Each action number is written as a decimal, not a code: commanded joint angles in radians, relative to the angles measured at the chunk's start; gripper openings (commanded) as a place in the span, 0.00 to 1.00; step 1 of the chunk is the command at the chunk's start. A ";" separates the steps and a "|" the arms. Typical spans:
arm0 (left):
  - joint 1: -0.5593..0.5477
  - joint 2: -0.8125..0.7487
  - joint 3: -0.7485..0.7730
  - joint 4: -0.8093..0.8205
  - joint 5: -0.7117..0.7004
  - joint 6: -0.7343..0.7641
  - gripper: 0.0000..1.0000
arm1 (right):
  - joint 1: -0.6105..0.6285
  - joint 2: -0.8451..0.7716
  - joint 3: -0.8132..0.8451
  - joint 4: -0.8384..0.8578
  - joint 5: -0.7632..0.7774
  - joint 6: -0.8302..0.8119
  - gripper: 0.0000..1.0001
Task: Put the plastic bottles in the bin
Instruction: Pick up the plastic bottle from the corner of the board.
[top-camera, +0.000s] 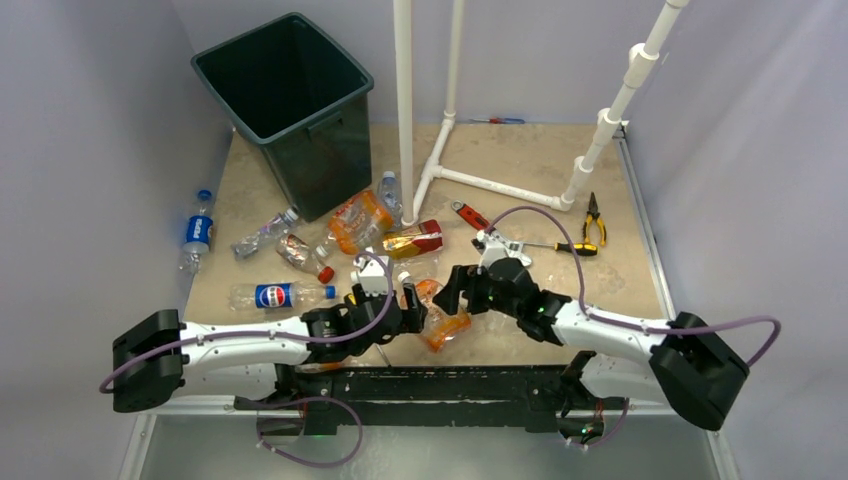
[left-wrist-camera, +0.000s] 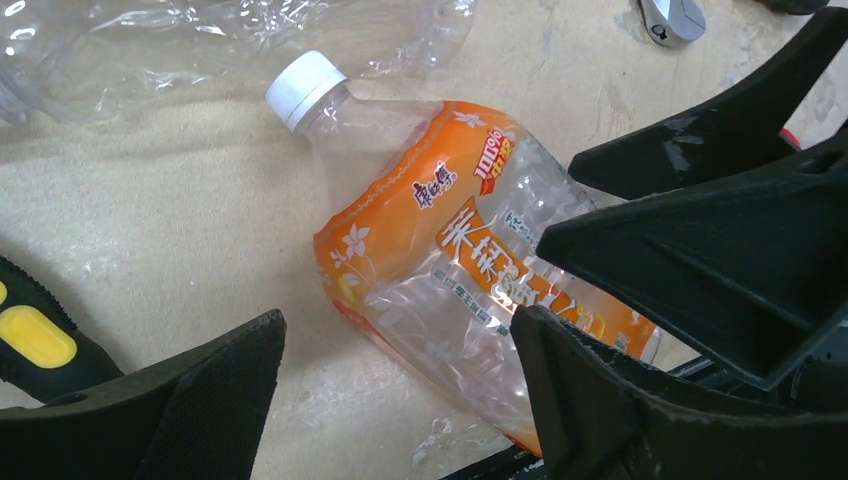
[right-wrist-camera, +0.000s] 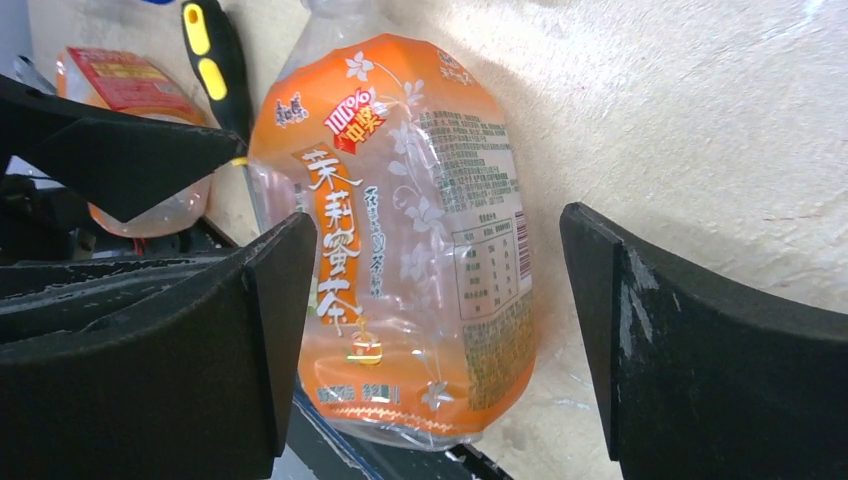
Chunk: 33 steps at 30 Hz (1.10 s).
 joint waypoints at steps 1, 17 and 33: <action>0.004 0.006 -0.027 0.051 0.021 -0.015 0.81 | -0.006 0.073 0.007 0.101 -0.063 -0.011 0.90; 0.005 0.019 -0.118 0.117 0.072 -0.016 0.46 | -0.007 0.044 -0.096 0.195 -0.157 -0.001 0.51; 0.005 -0.097 -0.222 0.203 0.083 -0.020 0.45 | -0.006 -0.204 -0.081 0.117 -0.255 0.011 0.34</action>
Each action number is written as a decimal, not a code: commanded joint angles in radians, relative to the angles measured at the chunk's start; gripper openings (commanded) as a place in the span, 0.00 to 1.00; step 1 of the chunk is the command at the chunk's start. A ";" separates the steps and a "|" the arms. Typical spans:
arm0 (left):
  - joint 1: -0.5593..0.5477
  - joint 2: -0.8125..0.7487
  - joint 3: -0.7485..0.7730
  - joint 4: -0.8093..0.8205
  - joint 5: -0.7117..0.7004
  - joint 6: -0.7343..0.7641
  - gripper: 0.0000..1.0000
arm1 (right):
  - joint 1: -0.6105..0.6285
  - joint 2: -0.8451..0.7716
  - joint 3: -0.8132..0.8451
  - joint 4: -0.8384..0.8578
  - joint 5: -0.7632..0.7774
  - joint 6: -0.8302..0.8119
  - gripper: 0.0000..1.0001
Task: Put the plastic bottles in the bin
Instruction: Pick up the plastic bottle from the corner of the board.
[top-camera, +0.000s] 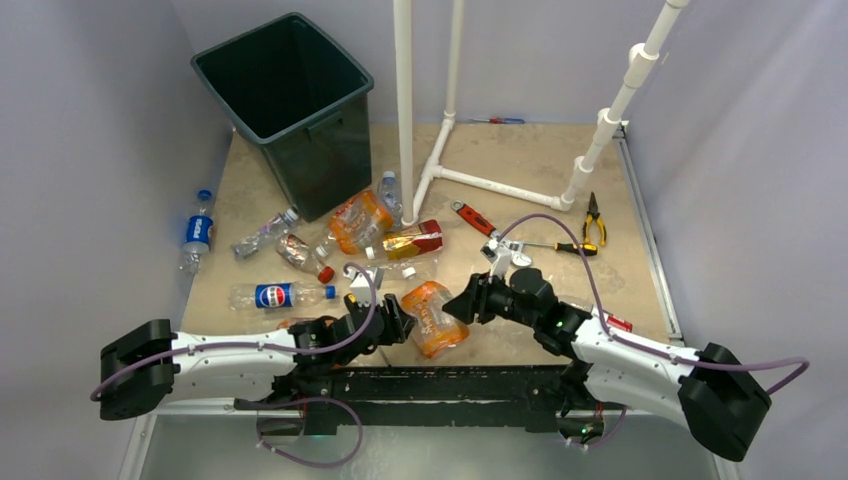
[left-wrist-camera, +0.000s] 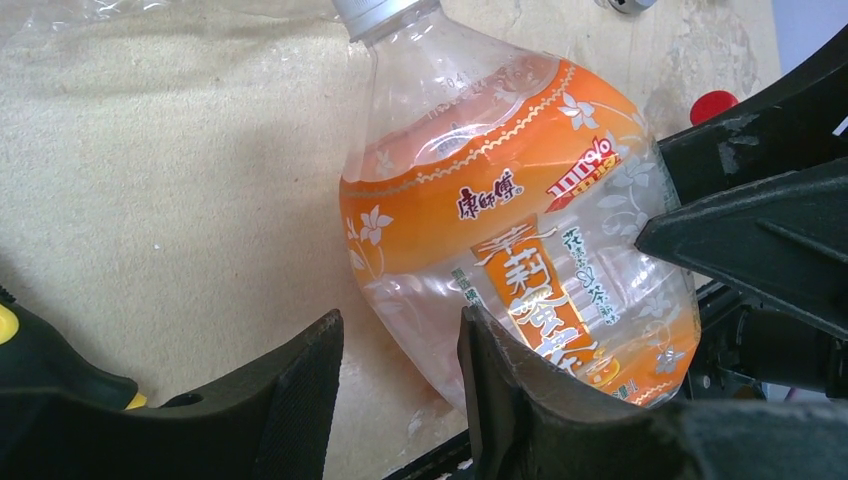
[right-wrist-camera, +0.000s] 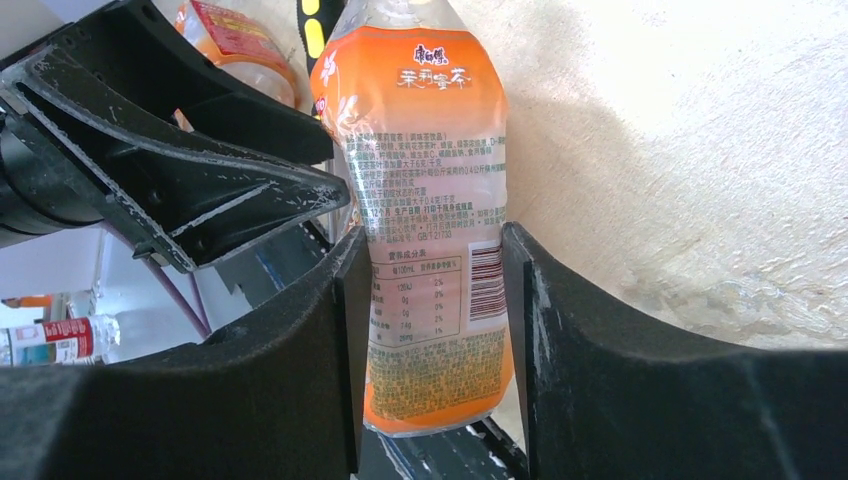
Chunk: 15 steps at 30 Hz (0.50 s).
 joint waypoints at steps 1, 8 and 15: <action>0.004 0.012 -0.041 0.033 -0.004 -0.003 0.45 | 0.008 -0.028 0.035 0.030 -0.074 0.017 0.39; 0.004 0.059 -0.035 0.041 -0.010 -0.008 0.44 | 0.007 -0.013 0.054 -0.079 -0.013 0.035 0.78; 0.004 0.087 -0.042 0.040 -0.023 -0.017 0.43 | 0.006 -0.015 0.057 -0.135 0.085 0.099 0.93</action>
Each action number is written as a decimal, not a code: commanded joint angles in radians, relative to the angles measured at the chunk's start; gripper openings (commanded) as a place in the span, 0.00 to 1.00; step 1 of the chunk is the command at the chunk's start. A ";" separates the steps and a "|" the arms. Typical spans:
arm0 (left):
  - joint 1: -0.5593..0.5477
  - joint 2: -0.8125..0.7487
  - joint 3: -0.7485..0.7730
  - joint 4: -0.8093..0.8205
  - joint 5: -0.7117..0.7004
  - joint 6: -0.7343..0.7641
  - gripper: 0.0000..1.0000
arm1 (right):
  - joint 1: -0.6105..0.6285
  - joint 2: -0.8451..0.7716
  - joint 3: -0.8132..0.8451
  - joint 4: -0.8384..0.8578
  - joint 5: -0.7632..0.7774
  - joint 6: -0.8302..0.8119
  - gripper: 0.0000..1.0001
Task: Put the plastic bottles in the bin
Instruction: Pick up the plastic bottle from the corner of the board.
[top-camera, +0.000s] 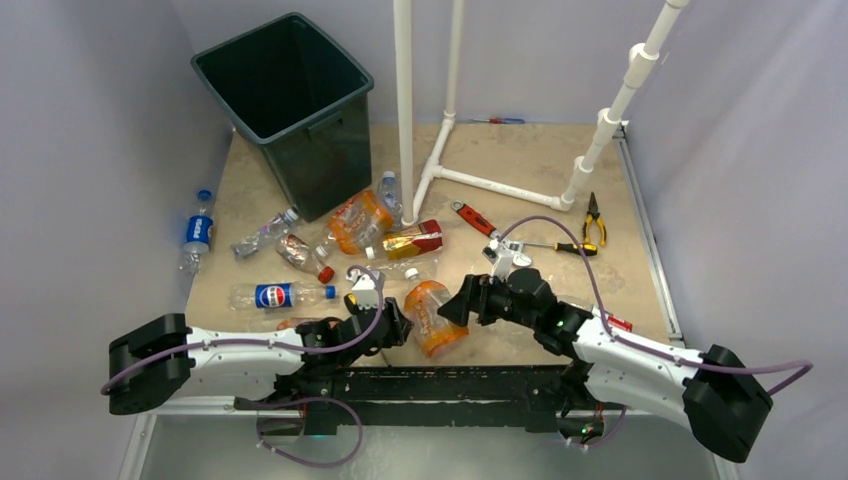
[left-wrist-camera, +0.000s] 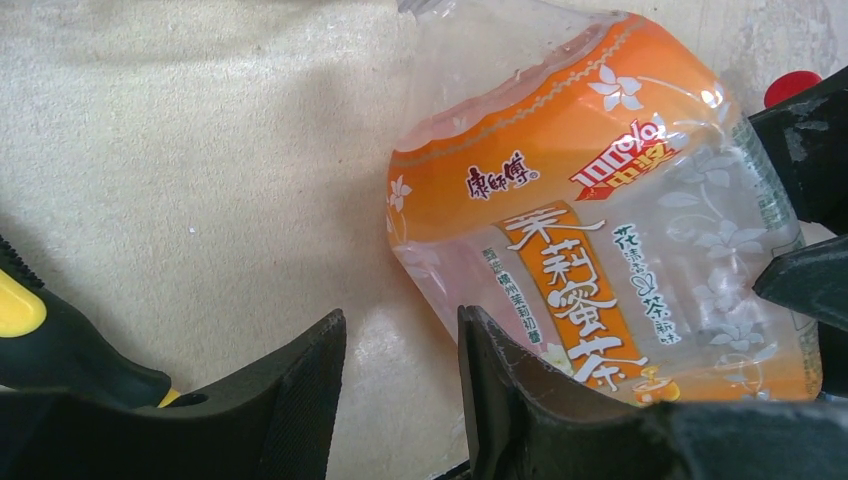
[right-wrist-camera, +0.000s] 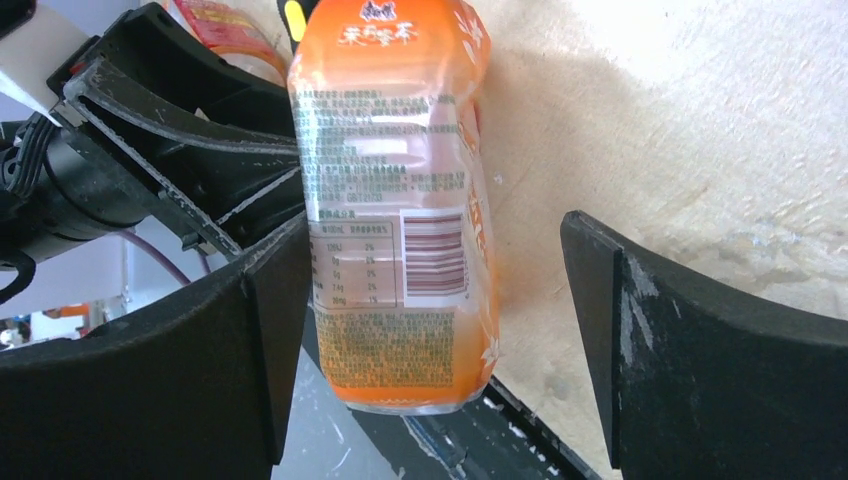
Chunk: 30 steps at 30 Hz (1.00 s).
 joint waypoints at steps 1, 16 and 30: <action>0.004 0.018 -0.015 0.008 -0.021 -0.009 0.43 | 0.001 0.015 0.042 -0.030 0.046 0.033 0.94; 0.004 0.007 -0.033 0.013 -0.029 -0.014 0.42 | 0.000 0.216 0.135 0.091 -0.122 -0.119 0.86; 0.003 -0.163 -0.023 -0.153 -0.024 -0.025 0.46 | 0.000 0.149 0.088 0.055 -0.106 -0.112 0.79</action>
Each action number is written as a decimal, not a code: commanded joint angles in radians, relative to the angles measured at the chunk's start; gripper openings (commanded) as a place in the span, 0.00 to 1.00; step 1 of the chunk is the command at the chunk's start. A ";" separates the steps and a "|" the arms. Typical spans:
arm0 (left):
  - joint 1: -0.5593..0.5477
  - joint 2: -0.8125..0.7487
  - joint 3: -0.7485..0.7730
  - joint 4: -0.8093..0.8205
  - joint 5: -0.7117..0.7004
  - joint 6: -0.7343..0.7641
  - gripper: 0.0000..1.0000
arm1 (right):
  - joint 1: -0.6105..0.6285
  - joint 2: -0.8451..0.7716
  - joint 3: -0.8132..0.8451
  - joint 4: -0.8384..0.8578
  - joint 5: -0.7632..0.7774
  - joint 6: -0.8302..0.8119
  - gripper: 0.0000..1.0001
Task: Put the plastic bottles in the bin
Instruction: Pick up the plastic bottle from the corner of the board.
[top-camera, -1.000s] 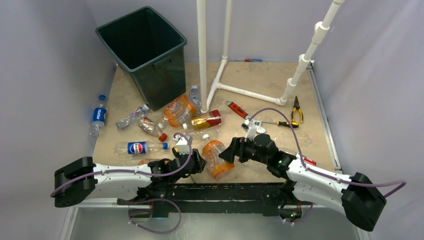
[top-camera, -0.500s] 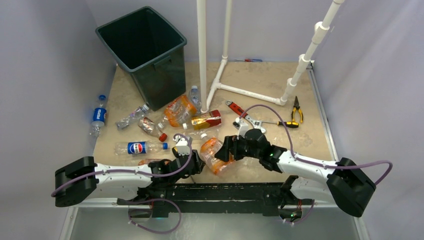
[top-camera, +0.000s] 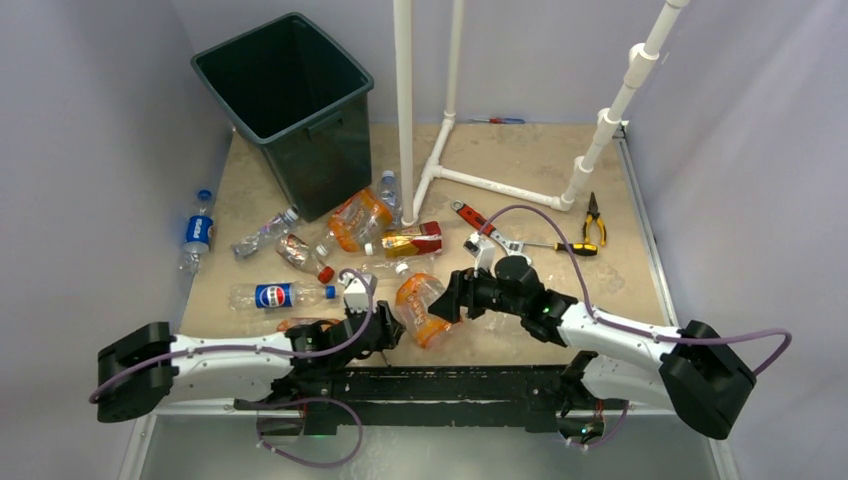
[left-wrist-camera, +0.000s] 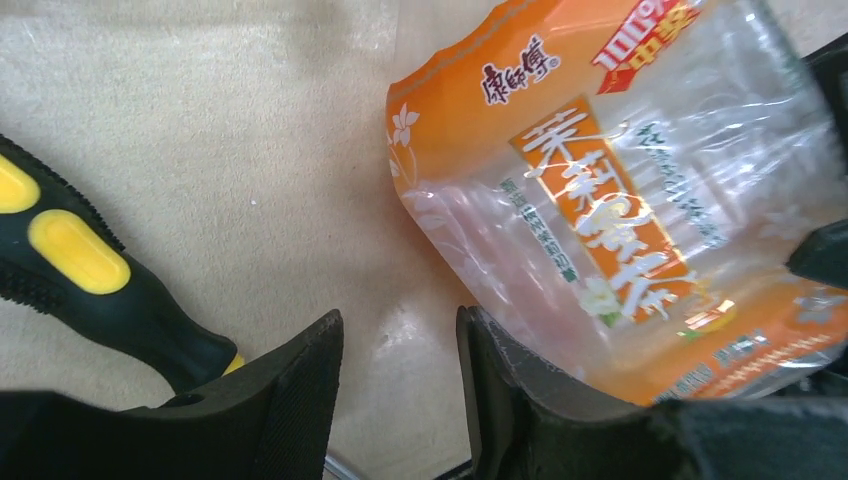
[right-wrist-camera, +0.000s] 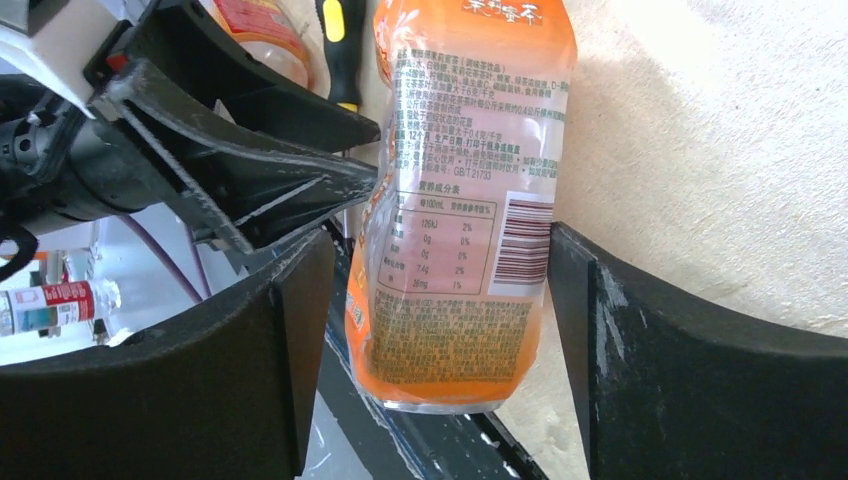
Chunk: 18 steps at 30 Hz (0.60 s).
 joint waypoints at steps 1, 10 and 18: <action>0.003 -0.166 0.016 -0.135 -0.016 -0.025 0.48 | 0.008 -0.031 -0.014 -0.016 0.014 -0.002 0.79; 0.004 -0.278 -0.004 -0.054 -0.033 0.002 0.65 | 0.009 0.003 -0.061 0.085 0.014 0.026 0.75; 0.004 0.001 0.035 0.065 -0.054 -0.013 0.59 | 0.016 -0.071 -0.054 0.069 -0.023 0.042 0.75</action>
